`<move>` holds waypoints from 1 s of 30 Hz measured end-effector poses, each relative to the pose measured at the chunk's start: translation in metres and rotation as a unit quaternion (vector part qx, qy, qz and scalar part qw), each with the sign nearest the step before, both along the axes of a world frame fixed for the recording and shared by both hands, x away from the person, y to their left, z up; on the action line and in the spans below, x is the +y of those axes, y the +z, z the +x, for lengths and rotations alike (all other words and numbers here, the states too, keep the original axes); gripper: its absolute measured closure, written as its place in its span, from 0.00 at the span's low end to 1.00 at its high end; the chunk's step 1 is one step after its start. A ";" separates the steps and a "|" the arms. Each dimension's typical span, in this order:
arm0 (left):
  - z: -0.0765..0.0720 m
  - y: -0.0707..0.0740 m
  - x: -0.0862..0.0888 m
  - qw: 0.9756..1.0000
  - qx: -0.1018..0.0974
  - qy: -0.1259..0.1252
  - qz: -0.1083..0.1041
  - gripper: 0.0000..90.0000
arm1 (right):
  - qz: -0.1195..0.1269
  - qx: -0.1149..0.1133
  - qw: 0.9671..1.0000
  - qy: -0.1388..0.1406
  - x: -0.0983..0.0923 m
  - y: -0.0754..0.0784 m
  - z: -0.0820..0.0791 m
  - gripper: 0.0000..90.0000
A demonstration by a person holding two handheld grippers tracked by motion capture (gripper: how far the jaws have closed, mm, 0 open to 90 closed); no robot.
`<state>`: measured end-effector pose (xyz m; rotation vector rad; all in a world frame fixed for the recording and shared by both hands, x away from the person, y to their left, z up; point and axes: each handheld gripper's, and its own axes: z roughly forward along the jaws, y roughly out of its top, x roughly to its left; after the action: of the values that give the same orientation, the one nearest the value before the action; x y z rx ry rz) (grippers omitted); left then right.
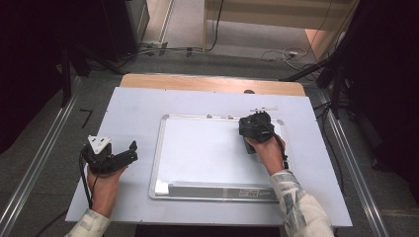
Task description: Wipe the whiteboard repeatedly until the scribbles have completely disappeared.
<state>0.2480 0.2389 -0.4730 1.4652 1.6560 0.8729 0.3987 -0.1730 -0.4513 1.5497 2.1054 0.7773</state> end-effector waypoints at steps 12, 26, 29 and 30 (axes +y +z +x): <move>-0.001 0.000 0.000 1.000 -0.001 0.000 0.002 0.02 | 0.004 -0.001 1.000 0.001 -0.003 0.002 -0.001 0.43; -0.001 0.000 0.000 1.000 -0.001 0.000 0.002 0.02 | 0.006 -0.003 1.000 -0.012 -0.014 0.004 -0.001 0.43; 0.000 0.000 0.000 1.000 -0.001 -0.001 0.002 0.02 | 0.008 -0.002 1.000 -0.016 -0.018 0.004 -0.001 0.43; 0.000 0.000 0.000 1.000 -0.001 0.000 0.001 0.02 | 0.008 -0.002 1.000 -0.017 -0.019 0.005 -0.001 0.43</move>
<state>0.2477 0.2386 -0.4727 1.4653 1.6527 0.8761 0.3977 -0.1918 -0.4467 1.5859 2.0696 0.7861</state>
